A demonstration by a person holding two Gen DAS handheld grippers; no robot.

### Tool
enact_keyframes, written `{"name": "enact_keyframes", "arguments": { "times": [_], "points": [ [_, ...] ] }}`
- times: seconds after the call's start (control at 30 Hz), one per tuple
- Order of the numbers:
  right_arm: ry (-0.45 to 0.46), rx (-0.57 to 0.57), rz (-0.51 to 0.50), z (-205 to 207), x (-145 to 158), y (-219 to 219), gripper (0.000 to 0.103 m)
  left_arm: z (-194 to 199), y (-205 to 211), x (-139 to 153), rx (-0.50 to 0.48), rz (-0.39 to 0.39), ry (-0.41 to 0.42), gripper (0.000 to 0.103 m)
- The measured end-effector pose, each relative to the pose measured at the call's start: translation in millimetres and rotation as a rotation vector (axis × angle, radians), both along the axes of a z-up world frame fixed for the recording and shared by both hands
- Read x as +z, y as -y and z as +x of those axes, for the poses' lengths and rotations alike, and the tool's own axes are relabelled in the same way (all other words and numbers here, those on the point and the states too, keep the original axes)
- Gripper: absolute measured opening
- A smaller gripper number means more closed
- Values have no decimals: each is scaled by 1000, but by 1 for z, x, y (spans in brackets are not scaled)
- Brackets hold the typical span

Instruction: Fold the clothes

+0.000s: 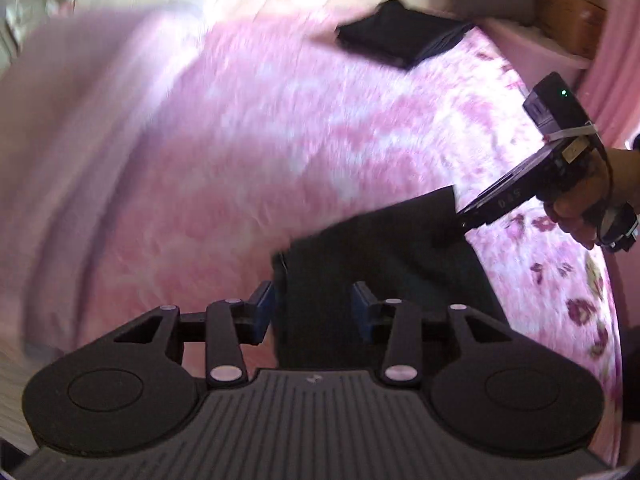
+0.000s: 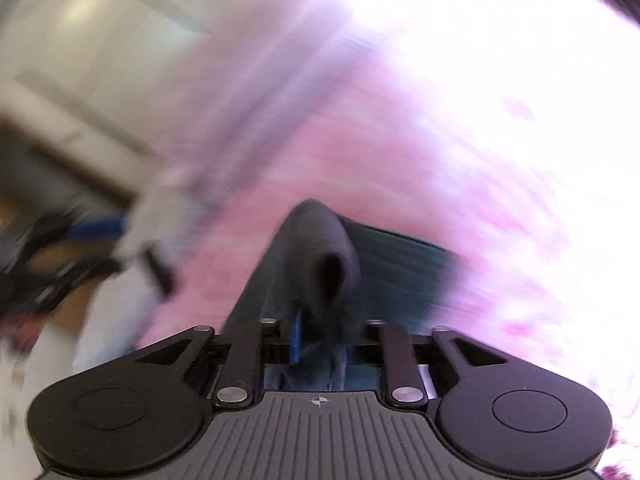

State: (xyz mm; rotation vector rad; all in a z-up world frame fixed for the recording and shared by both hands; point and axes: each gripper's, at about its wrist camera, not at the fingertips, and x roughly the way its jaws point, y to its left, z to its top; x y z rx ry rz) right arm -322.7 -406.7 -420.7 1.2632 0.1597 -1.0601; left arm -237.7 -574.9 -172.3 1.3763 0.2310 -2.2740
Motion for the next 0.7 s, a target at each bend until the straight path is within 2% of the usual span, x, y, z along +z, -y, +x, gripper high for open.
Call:
{"name": "enact_keyframes", "arguments": {
  "times": [0.07, 0.13, 0.33, 0.37, 0.4, 0.43, 0.47, 0.5, 0.57, 0.7],
  "points": [
    [47, -39, 35, -14, -14, 7, 47, 2, 9, -28, 43, 29, 22, 36],
    [75, -64, 20, -21, -11, 4, 49, 4, 20, -51, 86, 60, 36, 36],
    [56, -85, 35, -25, -1, 5, 48, -3, 69, -72, 190, 182, -16, 36],
    [52, -88, 38, -26, 0, 6, 43, -4, 75, -76, 194, 209, -31, 36],
    [49, -92, 40, -27, 2, 6, 19, -6, 80, -82, 194, 237, -35, 35],
    [46, -95, 43, -28, 3, 6, 19, -9, 81, -88, 189, 269, -25, 33],
    [43, -99, 45, -29, 5, 6, 17, -11, 82, -93, 186, 296, -16, 16],
    [40, -102, 48, -30, 6, 7, 15, -9, 80, -94, 188, 303, -18, 8],
    [32, -95, 39, -29, 13, 8, 11, 0, 74, -84, 197, 276, -51, 5],
    [48, 9, -55, -18, 42, 19, 10, 36, 65, -51, 263, 215, -106, 5]
  ]
}}
